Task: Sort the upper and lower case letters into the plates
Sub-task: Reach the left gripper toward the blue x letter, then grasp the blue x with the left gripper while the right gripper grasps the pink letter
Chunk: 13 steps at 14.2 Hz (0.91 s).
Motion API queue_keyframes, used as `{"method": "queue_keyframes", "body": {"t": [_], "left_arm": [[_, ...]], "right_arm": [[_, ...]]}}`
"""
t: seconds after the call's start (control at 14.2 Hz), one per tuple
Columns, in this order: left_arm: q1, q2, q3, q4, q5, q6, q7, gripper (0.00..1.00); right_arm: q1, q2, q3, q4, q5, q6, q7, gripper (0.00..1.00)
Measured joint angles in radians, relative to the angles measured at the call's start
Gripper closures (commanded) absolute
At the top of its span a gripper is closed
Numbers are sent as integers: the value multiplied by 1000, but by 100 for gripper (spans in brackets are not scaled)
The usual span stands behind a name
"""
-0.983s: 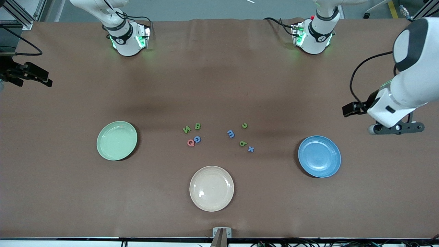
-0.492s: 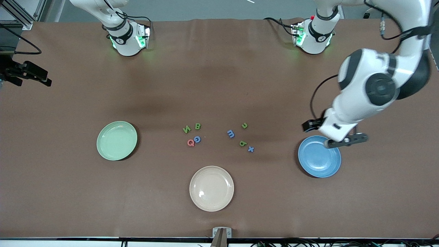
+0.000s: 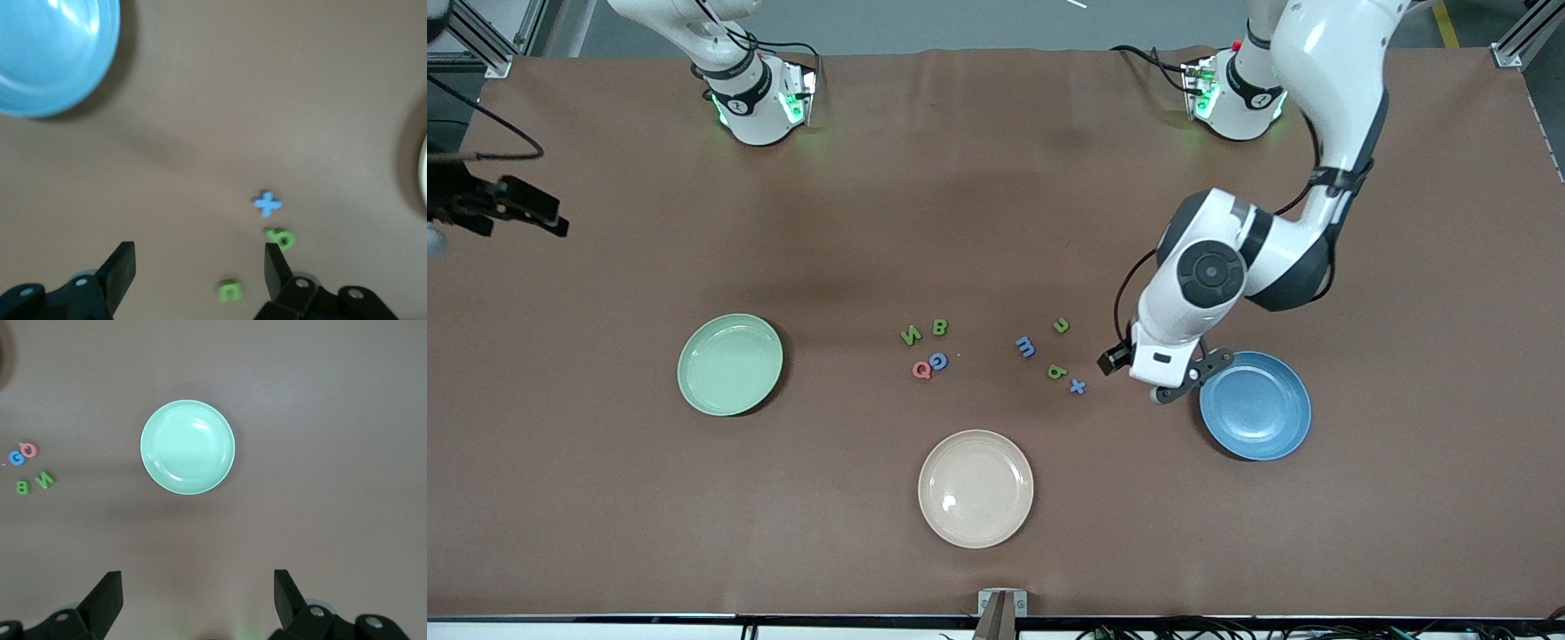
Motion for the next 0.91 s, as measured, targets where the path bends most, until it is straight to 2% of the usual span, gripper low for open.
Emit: {"method": "queue_keyframes", "body": {"t": [0.28,0.42,0.77,0.91], "left_arm": [[-44,70,1,12,5,106,-132,22],[-62,100,4,24,32,127,-137,26],[-77,203,8,124,113,133,-149,34],[-77,228,9,145,138,133,-149,35]], "right_arm": [[1,176,1,2,0,160,-18,0],[20,220,2,4,2,196,-2,0],[194,291,13,3,12,318,337,0],[261,345,14,2,84,399,451,0]]}}
